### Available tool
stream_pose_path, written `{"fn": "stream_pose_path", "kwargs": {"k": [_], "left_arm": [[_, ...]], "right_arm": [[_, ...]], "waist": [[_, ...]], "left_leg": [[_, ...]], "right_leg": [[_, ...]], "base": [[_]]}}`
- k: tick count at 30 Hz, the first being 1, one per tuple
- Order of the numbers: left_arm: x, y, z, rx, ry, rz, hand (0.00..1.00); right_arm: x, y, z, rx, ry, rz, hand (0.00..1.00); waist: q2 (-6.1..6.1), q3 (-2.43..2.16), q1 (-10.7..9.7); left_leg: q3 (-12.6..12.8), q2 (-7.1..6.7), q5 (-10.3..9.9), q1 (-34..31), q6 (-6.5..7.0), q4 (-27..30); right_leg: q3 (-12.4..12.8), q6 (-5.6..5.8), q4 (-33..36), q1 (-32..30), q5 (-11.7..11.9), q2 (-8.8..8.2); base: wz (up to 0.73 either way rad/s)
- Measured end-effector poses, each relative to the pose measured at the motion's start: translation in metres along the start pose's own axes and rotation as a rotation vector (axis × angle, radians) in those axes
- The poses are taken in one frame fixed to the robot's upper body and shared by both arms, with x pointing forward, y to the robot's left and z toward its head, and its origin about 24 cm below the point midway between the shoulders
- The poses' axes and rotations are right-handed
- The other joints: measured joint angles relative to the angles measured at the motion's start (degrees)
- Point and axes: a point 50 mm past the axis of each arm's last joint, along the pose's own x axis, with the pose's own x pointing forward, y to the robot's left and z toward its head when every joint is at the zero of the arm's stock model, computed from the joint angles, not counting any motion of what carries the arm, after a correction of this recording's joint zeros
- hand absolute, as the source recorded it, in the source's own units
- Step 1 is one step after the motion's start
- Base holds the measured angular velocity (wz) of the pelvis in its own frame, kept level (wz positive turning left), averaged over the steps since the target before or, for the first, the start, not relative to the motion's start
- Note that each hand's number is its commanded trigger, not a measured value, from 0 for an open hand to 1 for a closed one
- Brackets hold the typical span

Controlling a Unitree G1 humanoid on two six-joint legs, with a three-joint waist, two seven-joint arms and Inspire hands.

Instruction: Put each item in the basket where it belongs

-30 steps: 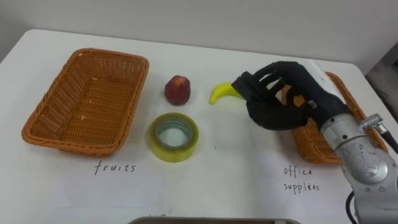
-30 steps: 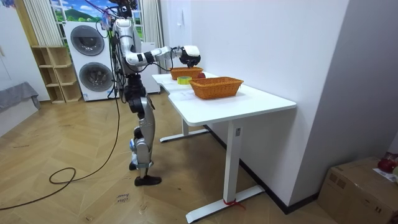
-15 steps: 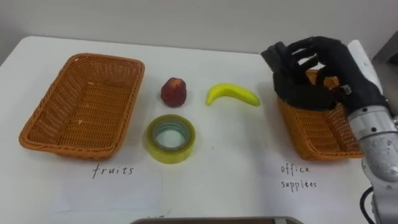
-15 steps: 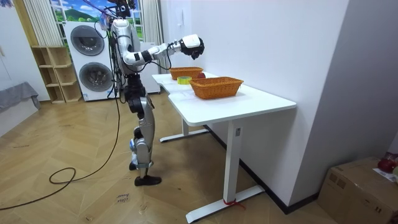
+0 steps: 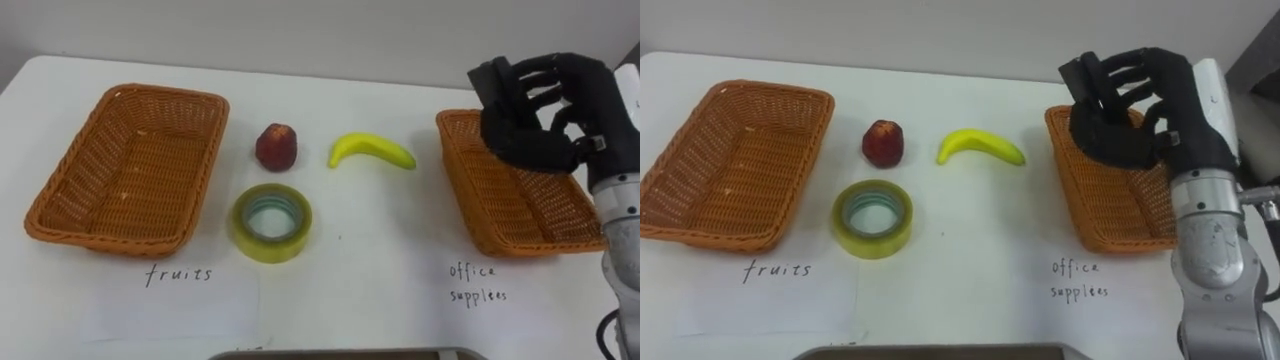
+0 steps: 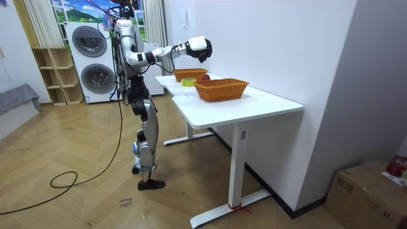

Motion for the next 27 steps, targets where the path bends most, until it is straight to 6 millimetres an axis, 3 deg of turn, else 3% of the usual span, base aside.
{"fn": "stream_pose_path", "kwargs": {"k": [4, 27], "left_arm": [[0.000, -0.001, -0.002, 0.002, 0.010, -0.009, 0.00], [-0.002, 0.000, -0.017, 0.010, 0.069, -0.023, 0.00]], "right_arm": [[0.000, 0.002, -0.012, -0.006, 0.052, 0.002, 1.00], [-0.009, 0.011, -0.037, -0.008, 0.157, 0.074, 1.00]], "waist": [[-0.23, -0.05, -0.05], [-0.76, -0.23, -0.22]], "left_leg": [[-0.01, 0.01, 0.00, -0.01, 0.00, 0.00], [-0.11, 0.03, 0.00, -0.01, 0.00, 0.04]], "right_leg": [[0.02, 0.00, 0.01, 0.00, 0.00, 0.00], [0.16, 0.01, -0.11, -0.03, -0.01, 0.01]], "base": [[0.00], [0.00]]}}
